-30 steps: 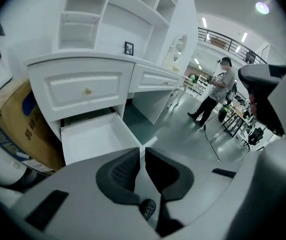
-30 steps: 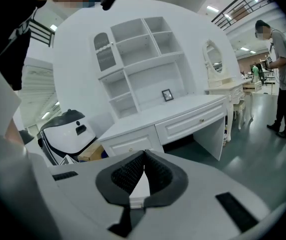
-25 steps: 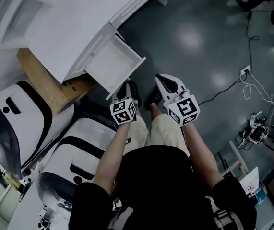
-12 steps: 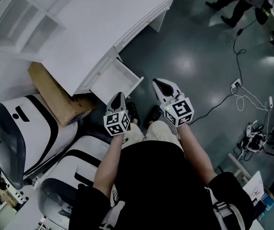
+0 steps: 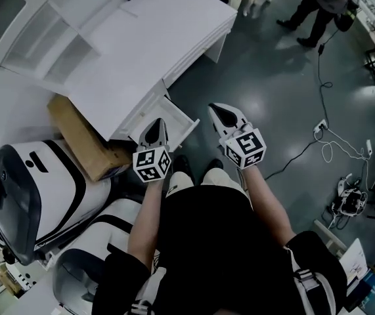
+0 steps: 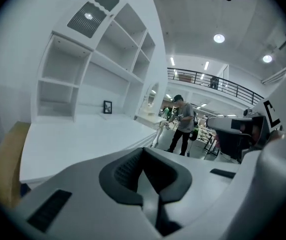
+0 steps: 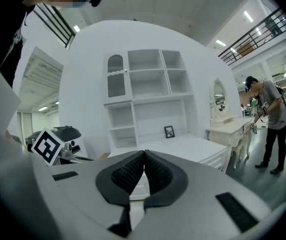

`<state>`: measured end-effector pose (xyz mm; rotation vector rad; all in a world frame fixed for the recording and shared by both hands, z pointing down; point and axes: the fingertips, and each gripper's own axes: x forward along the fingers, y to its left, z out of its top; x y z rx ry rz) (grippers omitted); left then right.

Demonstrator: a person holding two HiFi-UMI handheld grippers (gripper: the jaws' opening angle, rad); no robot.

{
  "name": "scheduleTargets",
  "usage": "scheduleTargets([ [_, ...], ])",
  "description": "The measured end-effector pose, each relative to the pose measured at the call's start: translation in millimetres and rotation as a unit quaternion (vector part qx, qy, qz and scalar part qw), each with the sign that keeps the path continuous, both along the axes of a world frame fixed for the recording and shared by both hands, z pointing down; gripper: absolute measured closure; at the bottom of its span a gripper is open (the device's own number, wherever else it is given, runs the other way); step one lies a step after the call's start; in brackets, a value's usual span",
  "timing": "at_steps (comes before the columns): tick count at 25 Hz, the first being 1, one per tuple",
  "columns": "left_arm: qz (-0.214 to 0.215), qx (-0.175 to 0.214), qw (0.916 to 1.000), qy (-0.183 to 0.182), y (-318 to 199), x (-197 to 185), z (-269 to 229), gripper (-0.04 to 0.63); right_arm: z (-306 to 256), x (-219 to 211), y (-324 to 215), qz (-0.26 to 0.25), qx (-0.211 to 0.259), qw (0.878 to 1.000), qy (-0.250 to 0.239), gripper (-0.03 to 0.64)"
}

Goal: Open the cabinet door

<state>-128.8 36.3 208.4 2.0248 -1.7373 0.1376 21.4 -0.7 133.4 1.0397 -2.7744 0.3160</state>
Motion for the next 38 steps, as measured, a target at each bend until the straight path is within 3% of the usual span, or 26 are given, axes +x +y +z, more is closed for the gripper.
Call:
scheduleTargets([
  [9,0.040,0.068,0.9968,-0.014,-29.5,-22.6,-78.3,0.574,-51.4,-28.0,-20.5,-0.002,0.036,0.999,-0.018,0.600],
  [17,0.081,0.097,0.9917,-0.023,-37.2,-41.6,-123.4,0.574,-76.7,-52.9,-25.0,-0.013,0.031,0.999,-0.029,0.600],
  [38,0.097,0.103,0.9898,-0.020,-47.6,-76.7,-128.3,0.574,-76.6,-72.6,-32.9,0.003,0.048,0.999,-0.012,0.601],
])
